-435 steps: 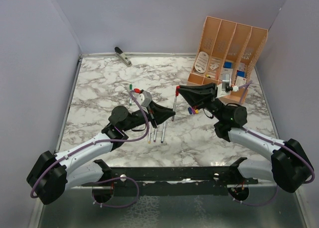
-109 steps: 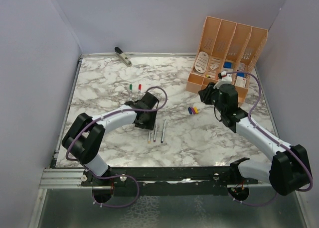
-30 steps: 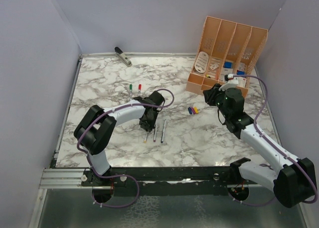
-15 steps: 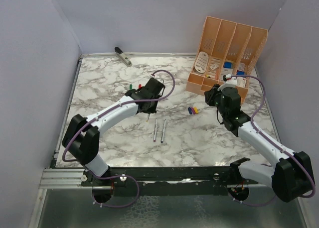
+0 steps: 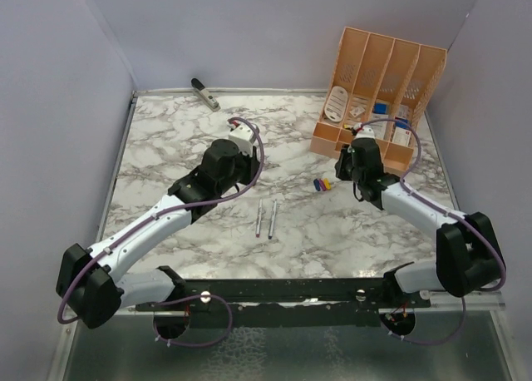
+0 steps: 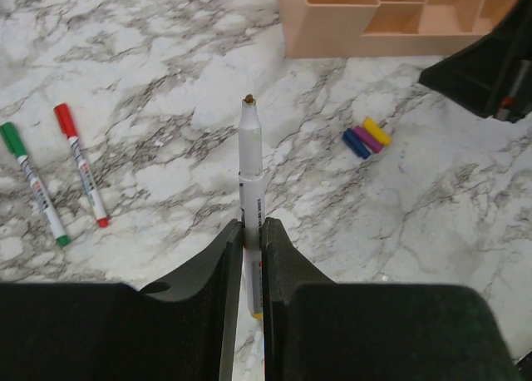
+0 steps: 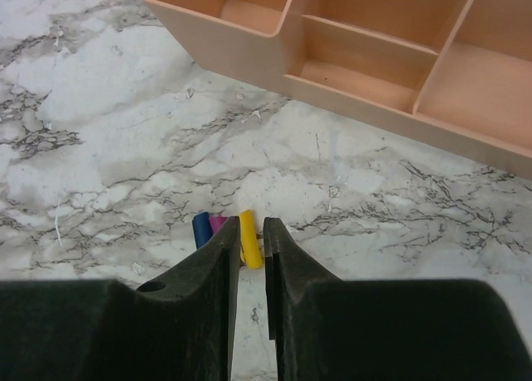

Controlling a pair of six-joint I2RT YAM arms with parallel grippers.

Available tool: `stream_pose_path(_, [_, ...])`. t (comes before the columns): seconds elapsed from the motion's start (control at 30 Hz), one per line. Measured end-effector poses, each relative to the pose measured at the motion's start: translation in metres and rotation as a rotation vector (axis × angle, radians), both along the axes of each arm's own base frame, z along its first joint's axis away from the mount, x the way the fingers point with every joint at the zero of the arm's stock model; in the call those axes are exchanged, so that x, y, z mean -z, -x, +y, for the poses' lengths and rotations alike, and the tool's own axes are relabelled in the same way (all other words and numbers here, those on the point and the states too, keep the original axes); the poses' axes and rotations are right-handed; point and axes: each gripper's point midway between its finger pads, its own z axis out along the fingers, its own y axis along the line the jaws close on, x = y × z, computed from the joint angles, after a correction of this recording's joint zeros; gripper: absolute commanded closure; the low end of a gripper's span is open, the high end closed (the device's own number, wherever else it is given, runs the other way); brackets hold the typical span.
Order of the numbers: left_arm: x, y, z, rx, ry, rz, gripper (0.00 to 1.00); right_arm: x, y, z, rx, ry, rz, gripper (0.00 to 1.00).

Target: Insert the pens into the pen caps

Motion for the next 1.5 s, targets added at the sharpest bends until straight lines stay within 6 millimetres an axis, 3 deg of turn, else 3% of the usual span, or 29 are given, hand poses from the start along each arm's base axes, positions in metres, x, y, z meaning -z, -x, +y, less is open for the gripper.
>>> stream_pose_path(0.2, [-0.006,0.009,-0.028,0.155,0.112,-0.062,1.0,0.016,-0.003,0.009,-0.06,0.027,0.074,0.74])
stream_pose_path(0.4, [-0.007,0.033,-0.054,0.346,0.24,-0.111,1.0,0.031,-0.002,0.017,-0.115,0.039,0.136,0.72])
stream_pose_path(0.6, [-0.025,0.048,-0.072,0.482,0.326,-0.144,1.0,0.048,0.003,0.022,-0.154,0.049,0.204,0.71])
stream_pose_path(1.0, [-0.035,0.057,-0.079,0.529,0.383,-0.137,1.0,0.072,0.018,0.018,-0.16,0.074,0.308,0.71])
stream_pose_path(1.5, [-0.027,0.058,-0.078,0.521,0.39,-0.108,1.0,0.077,0.007,0.022,-0.159,0.083,0.336,0.71])
